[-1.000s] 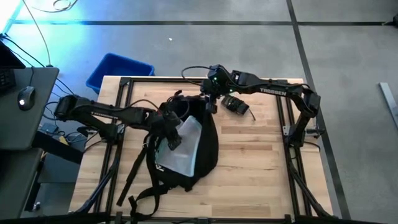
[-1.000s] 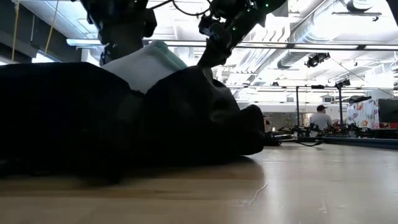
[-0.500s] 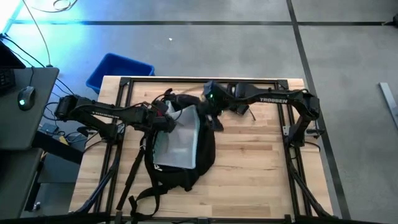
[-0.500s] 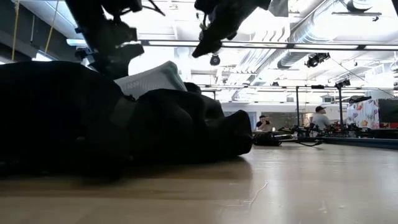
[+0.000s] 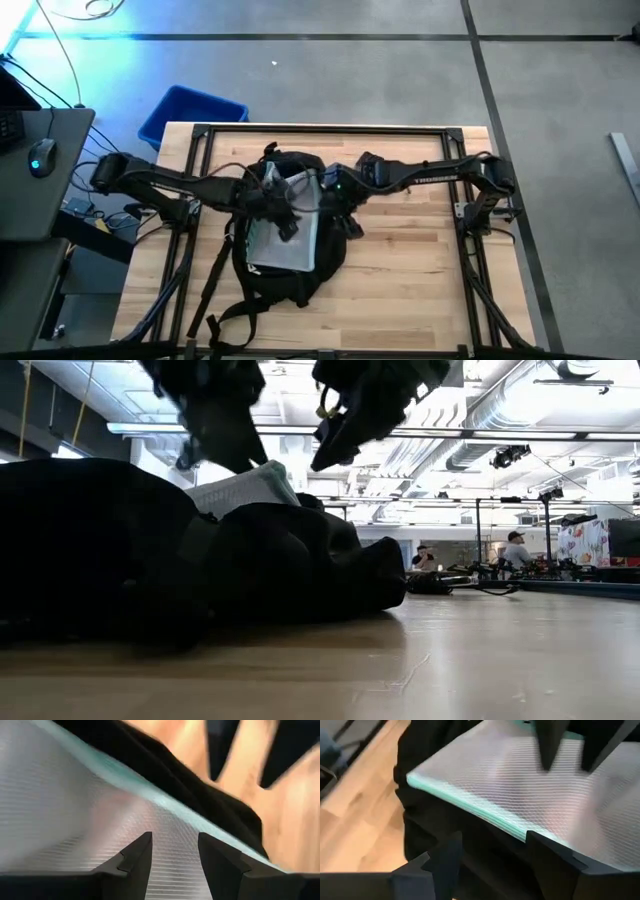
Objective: Unpack backpack
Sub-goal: Put the zip bag into the backpack
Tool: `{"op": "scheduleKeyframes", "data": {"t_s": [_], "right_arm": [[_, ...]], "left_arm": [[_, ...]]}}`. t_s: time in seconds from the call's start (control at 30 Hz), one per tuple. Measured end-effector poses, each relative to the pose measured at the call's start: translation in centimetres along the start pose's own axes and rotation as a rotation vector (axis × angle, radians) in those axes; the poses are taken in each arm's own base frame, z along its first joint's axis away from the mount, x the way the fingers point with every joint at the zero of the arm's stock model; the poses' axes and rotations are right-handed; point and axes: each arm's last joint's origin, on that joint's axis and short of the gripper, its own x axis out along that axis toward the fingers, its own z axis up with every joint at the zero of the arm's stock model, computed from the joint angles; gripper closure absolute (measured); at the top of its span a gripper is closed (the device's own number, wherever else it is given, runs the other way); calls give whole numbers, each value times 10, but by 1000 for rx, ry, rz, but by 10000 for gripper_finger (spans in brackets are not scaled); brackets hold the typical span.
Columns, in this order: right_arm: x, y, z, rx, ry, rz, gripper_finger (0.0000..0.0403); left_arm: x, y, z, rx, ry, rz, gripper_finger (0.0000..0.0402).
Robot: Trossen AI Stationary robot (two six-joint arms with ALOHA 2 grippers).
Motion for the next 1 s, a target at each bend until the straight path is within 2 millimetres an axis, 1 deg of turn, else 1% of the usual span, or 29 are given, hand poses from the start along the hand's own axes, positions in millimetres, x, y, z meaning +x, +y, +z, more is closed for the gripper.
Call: {"op": "scheduleKeyframes", "data": {"t_s": [0.13,0.23,0.33,0.4,0.47,0.6,0.73,0.77,0.83,0.97,1.0], "right_arm": [[14,5,-10,-95,6,-72,214],[24,6,-22,-155,57,-172,218],[28,2,-28,-162,42,-240,220],[29,0,-33,-159,37,-225,220],[36,-2,-38,-183,47,-197,220],[56,-6,-49,-256,91,-169,220],[73,-10,-57,-281,137,-205,226],[75,-11,-59,-281,145,-203,235],[78,-11,-61,-279,147,-186,268],[78,-9,-63,-275,167,-162,377],[76,-8,-63,-270,179,-153,388]], "left_arm": [[27,3,-16,-43,108,-7,261],[38,4,-22,-65,157,5,261],[40,3,-23,-96,163,10,261],[40,3,-23,-115,162,14,261],[40,3,-23,-130,160,15,261],[39,4,-23,-177,160,19,261],[38,4,-23,-229,165,22,261],[38,4,-23,-240,168,25,261],[39,5,-25,-252,178,43,261],[42,8,-28,-257,185,114,261],[42,10,-29,-255,187,138,261]]}}
